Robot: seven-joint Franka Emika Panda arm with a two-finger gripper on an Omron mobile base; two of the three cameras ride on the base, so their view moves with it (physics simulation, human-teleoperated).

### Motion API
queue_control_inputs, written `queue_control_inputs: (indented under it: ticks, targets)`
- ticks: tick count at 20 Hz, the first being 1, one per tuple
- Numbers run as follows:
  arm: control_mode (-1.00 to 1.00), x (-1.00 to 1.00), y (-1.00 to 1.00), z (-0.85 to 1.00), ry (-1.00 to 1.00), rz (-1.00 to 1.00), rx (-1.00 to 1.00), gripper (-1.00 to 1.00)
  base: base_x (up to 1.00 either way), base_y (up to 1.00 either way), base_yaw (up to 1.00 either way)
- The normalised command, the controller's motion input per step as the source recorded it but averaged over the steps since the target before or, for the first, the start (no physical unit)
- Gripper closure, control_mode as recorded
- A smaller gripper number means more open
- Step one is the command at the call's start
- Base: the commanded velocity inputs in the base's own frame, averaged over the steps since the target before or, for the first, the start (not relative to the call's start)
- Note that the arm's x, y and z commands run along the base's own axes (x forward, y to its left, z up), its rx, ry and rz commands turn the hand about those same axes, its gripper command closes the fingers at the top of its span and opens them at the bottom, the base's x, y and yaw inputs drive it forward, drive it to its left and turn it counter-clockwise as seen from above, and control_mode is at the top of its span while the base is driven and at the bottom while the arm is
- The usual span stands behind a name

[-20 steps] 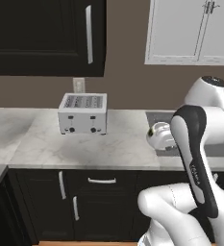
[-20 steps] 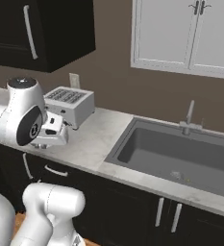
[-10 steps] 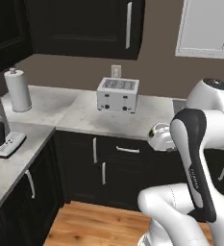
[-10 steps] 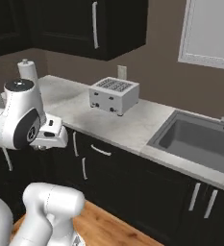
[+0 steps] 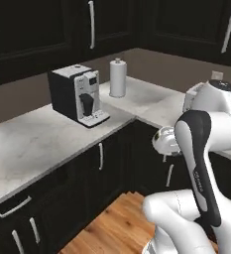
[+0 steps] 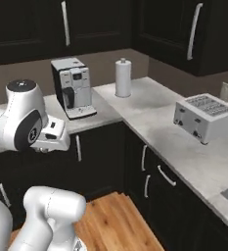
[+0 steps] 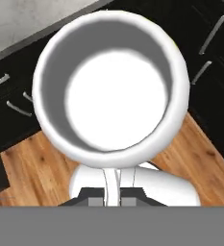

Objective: Clear the mugs and bowl far away from the sink.

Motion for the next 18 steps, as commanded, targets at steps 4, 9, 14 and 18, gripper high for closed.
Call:
queue_control_inputs:
  ticks: [4,9,14,18]
  targets:
    - [1.0,0.0,0.0,0.0,0.0,0.0,0.0,1.0,0.0,0.01,0.9]
    - [1.0,0.0,0.0,0.0,0.0,0.0,0.0,1.0,0.0,0.37,0.89]
    - [1.0,0.0,0.0,0.0,0.0,0.0,0.0,1.0,0.0,0.65,0.82]
    - [1.0,0.0,0.0,0.0,0.0,0.0,0.0,1.0,0.08,0.25,0.65]
